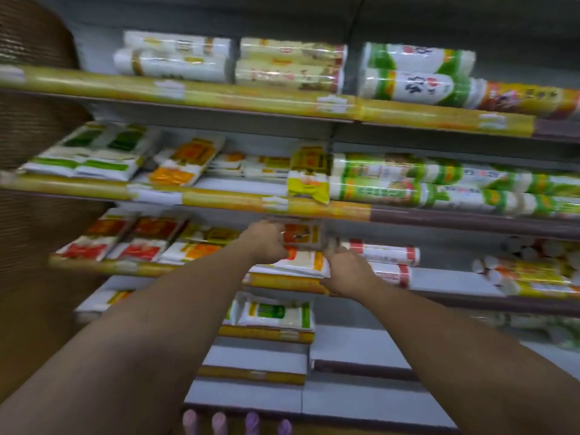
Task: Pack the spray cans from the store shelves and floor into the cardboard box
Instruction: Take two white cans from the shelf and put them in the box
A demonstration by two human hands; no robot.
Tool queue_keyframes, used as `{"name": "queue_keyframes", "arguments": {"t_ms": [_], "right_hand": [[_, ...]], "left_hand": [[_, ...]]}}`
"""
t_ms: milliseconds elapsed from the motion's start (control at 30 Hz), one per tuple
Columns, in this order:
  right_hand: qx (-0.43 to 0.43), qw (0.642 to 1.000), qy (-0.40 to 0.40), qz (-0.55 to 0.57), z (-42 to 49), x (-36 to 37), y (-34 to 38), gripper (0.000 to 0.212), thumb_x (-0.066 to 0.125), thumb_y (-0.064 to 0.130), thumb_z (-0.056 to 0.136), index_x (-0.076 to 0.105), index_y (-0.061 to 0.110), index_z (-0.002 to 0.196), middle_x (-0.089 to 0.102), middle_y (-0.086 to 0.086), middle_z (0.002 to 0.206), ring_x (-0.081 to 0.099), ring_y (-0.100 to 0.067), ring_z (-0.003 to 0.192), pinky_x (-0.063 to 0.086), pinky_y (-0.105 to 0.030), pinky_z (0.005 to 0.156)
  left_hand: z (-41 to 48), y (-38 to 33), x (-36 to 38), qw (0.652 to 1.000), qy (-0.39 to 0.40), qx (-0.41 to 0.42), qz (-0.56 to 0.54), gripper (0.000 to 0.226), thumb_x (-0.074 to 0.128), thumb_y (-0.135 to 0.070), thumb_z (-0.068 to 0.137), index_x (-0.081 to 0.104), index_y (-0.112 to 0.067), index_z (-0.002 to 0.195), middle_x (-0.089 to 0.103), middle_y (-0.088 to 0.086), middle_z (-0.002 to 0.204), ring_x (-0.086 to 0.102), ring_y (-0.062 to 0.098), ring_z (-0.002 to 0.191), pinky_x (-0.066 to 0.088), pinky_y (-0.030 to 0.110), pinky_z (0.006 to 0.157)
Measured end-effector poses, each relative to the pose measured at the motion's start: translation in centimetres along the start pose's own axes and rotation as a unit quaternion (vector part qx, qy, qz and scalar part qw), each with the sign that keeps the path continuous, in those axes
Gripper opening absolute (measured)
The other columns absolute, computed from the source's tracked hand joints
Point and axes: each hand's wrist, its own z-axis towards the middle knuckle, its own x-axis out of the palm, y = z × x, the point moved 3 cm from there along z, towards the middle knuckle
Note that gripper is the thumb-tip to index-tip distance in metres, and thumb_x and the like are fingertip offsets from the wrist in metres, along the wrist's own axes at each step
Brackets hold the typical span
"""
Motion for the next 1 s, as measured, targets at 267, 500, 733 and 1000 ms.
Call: {"name": "queue_keyframes", "arguments": {"t_ms": [267,500,733,1000], "right_hand": [[-0.028,0.997,0.069,0.021,4.1,6.7,8.6,0.061,0.066,0.036,0.092,0.045,0.015,0.145,0.054,-0.016,0.129,0.053,-0.036,0.116,0.053,-0.042,0.088],[0.016,0.989,0.145,0.037,6.0,14.9,11.7,0.064,0.070,0.041,0.087,0.047,0.021,0.143,0.053,-0.012,0.136,0.054,-0.035,0.122,0.053,-0.046,0.095],[0.057,0.964,0.255,0.050,4.4,25.8,11.7,0.063,0.068,0.041,0.090,0.043,0.018,0.142,0.050,-0.015,0.137,0.050,-0.038,0.127,0.049,-0.045,0.094],[0.064,0.930,0.354,0.073,2.9,39.1,8.6,0.044,0.062,0.030,0.095,0.055,0.016,0.136,0.055,-0.014,0.139,0.053,-0.034,0.128,0.048,-0.041,0.101]], "left_hand": [[-0.5,12.5,4.0,0.996,0.054,-0.070,-0.013,0.074,0.065,-0.048,0.095,0.037,-0.017,0.156,0.044,0.014,0.155,0.041,0.033,0.141,0.046,0.041,0.106],[1.2,16.6,12.4,0.993,0.116,-0.029,-0.023,0.062,0.066,-0.039,0.093,0.050,-0.014,0.147,0.054,0.016,0.144,0.048,0.033,0.134,0.044,0.037,0.103],[1.8,18.2,25.2,0.971,0.220,-0.041,-0.085,0.064,0.066,-0.037,0.093,0.044,-0.019,0.151,0.042,0.014,0.154,0.042,0.034,0.139,0.043,0.040,0.109],[-0.2,17.5,40.3,0.946,0.288,-0.097,-0.113,0.061,0.058,-0.042,0.084,0.055,-0.017,0.140,0.056,0.017,0.137,0.052,0.036,0.128,0.047,0.040,0.103]]}}
